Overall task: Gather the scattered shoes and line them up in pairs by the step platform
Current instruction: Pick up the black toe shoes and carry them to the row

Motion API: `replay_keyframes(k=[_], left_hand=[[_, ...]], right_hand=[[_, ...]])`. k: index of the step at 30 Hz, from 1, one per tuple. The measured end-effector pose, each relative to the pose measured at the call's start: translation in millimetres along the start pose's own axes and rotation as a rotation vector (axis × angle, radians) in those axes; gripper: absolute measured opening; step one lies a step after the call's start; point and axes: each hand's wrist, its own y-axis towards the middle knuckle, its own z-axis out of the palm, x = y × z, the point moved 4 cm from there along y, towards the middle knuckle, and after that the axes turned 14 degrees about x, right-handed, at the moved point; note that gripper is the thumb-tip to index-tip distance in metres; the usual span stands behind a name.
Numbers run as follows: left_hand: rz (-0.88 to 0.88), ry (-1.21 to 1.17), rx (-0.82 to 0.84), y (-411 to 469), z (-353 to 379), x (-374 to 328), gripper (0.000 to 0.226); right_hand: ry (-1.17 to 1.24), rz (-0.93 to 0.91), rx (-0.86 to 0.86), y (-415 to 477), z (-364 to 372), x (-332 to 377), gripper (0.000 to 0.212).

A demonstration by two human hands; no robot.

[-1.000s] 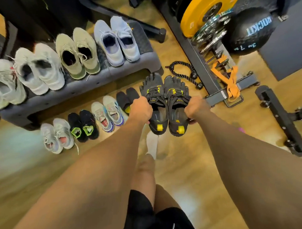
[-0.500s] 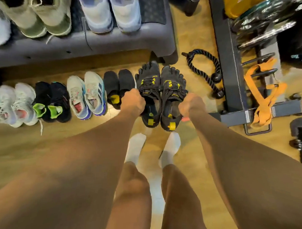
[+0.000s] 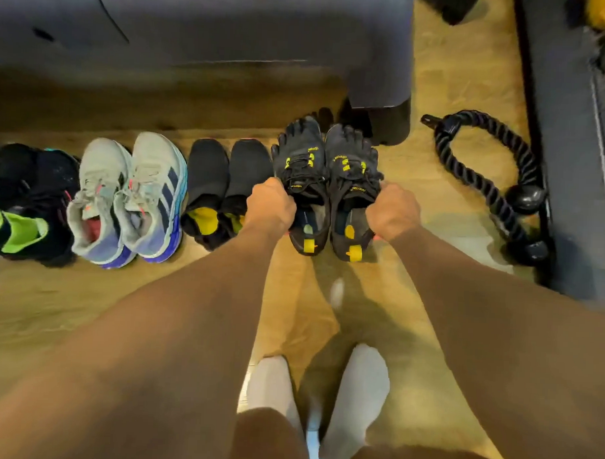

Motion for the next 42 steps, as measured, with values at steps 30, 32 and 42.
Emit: replay_keyframes(k=[30, 32, 42], left_hand=[[0.08, -0.079, 0.182, -25.0, -27.3, -9.5, 0.057], [0.104, -0.151, 0.132, -74.8, -62.7, -18.2, 0.059], [0.206, -0.233, -0.19, -390.2, -338.5, -41.7, 0.062]], right_hand=[[-0.075, -0.116, 0.173, -33.3, -10.4, 56.4, 0.05], [-0.065, -0.2, 0.193, -82.2, -36.3, 85.4, 0.057], [-0.182, -0.694, 0.206, -402.0, -224.0, 267.4, 0.068]])
